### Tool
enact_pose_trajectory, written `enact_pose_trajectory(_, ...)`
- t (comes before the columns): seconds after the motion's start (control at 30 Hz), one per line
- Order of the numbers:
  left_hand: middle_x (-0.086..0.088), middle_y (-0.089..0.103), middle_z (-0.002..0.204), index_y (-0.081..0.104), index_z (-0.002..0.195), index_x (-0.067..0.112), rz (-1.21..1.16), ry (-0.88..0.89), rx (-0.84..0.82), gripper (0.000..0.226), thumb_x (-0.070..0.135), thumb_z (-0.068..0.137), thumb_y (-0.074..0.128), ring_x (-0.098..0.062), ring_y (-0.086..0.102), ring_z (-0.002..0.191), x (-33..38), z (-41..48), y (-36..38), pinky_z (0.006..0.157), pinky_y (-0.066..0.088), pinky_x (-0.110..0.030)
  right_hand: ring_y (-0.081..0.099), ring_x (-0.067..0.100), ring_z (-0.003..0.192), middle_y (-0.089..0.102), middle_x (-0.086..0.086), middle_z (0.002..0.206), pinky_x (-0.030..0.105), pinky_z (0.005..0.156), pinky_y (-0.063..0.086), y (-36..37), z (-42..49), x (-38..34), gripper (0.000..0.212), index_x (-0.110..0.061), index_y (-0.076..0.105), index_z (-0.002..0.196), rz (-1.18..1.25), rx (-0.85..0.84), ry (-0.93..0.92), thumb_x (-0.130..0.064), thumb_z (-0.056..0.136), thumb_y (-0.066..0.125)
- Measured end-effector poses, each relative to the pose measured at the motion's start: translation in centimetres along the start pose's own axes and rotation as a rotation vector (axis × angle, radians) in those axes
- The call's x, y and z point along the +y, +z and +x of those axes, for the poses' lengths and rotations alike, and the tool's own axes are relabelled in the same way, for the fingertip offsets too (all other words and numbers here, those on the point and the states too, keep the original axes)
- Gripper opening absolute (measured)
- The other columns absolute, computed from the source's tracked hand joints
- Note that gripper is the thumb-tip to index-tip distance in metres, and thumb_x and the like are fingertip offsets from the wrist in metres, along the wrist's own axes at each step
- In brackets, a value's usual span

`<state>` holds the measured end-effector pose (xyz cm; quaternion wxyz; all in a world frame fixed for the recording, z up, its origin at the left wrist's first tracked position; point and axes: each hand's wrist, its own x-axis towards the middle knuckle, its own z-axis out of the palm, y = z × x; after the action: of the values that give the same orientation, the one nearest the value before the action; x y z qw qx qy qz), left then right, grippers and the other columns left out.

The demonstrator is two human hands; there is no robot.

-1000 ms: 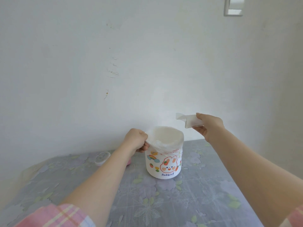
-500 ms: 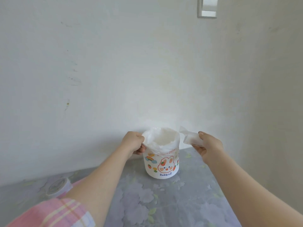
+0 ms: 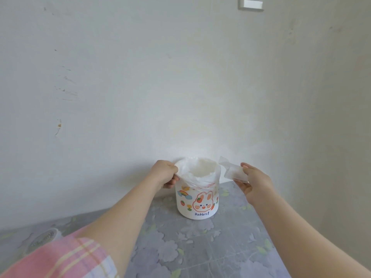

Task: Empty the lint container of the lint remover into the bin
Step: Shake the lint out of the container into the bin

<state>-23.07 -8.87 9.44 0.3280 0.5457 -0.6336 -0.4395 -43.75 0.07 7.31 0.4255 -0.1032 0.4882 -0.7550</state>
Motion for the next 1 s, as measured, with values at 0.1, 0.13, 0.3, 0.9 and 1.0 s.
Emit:
enact_pose_trajectory(0.1, -0.003, 0.054, 0.066, 0.055, 0.104, 0.015, 0.032, 0.027, -0.013, 0.014, 0.026, 0.095, 0.052, -0.013, 0.037, 0.049, -0.2, -0.6, -0.7, 0.042, 0.037, -0.021, 0.058, 0.03, 0.099, 0.056, 0.013, 0.114, 0.034, 0.08, 0.052, 0.4, -0.5, 0.1, 0.023, -0.004, 0.066, 0.112, -0.011, -0.005, 0.002, -0.003, 0.092, 0.055)
enact_pose_trajectory(0.13, -0.003, 0.055, 0.068, 0.054, 0.105, 0.016, 0.039, 0.036, -0.007, 0.019, 0.031, 0.095, 0.052, -0.014, 0.037, 0.05, -0.4, -0.8, -1.0, 0.046, 0.036, -0.023, 0.058, 0.03, 0.098, 0.056, 0.013, 0.114, 0.033, 0.08, 0.052, 0.5, -0.8, 0.2, 0.022, -0.004, 0.066, 0.11, -0.015, -0.004, 0.005, -0.003, 0.091, 0.056)
enact_pose_trajectory(0.3, -0.004, 0.058, 0.074, 0.051, 0.108, 0.016, 0.081, 0.05, 0.053, 0.028, 0.04, 0.094, 0.049, -0.015, 0.041, 0.052, -1.1, -2.1, -3.0, 0.049, 0.036, -0.024, 0.06, 0.028, 0.093, 0.06, 0.013, 0.109, 0.032, 0.077, 0.052, 1.3, -2.7, 0.2, 0.025, -0.003, 0.064, 0.109, -0.037, -0.041, -0.01, -0.001, 0.084, 0.065)
enact_pose_trajectory(0.9, -0.007, 0.064, 0.099, 0.068, 0.1, 0.013, 0.192, 0.045, 0.354, 0.026, 0.033, 0.085, 0.062, -0.025, 0.061, 0.086, -7.9, -11.4, -18.1, 0.086, 0.055, -0.039, 0.064, 0.021, 0.073, 0.064, 0.013, 0.093, 0.034, 0.095, 0.051, 7.7, -13.5, 3.7, 0.048, 0.002, 0.058, 0.115, -0.168, -0.336, -0.023, 0.013, 0.07, 0.072)
enact_pose_trajectory(1.0, -0.008, 0.062, 0.119, 0.064, 0.114, 0.014, 0.231, -0.016, 0.366, 0.04, 0.036, 0.08, 0.07, -0.025, 0.059, 0.108, -10.3, -12.8, -20.0, 0.097, 0.047, -0.036, 0.065, 0.022, 0.077, 0.066, 0.011, 0.09, 0.037, 0.101, 0.048, 8.8, -14.6, 5.0, 0.05, -0.001, 0.058, 0.114, -0.232, -0.37, 0.002, 0.015, 0.069, 0.072)
